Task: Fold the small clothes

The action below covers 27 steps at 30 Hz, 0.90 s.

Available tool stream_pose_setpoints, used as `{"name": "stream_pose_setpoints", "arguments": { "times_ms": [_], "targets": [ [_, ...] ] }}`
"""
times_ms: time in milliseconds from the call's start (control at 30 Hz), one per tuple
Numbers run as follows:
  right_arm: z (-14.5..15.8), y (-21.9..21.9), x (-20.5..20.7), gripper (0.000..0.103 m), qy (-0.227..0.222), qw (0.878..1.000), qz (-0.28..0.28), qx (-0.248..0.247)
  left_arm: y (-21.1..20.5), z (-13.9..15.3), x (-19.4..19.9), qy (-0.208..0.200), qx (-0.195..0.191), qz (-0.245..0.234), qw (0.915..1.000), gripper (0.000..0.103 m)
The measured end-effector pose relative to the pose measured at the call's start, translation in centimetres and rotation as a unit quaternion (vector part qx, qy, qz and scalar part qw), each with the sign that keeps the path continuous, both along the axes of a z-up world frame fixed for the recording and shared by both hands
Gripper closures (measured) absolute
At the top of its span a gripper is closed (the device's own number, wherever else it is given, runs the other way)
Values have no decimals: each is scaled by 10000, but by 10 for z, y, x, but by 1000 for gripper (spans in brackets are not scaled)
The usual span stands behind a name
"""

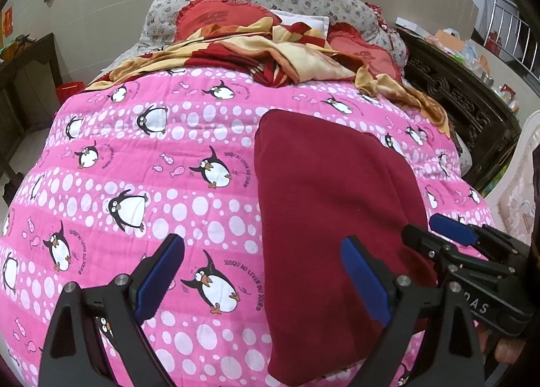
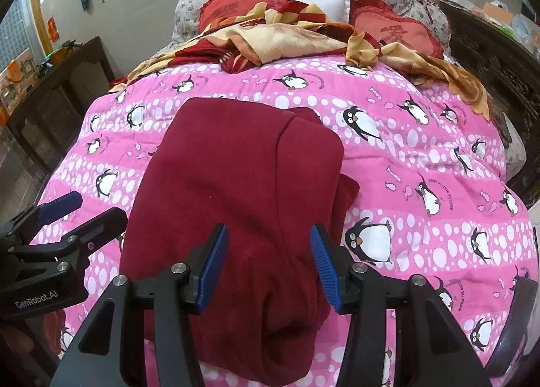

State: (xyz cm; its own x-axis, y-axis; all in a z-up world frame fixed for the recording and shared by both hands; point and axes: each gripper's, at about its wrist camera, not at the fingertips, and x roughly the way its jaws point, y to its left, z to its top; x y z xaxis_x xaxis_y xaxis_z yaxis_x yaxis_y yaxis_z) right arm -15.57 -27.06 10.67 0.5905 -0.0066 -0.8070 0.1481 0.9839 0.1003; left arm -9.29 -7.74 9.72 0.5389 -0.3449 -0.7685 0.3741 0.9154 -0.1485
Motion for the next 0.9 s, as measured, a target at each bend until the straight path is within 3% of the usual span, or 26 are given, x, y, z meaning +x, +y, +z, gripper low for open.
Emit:
{"name": "stream_pose_setpoints", "arguments": {
  "times_ms": [900],
  "targets": [
    [-2,-1,1,50,37,10000,-7,20,-4,-2,0,17,53,5,10000,7]
  ]
}}
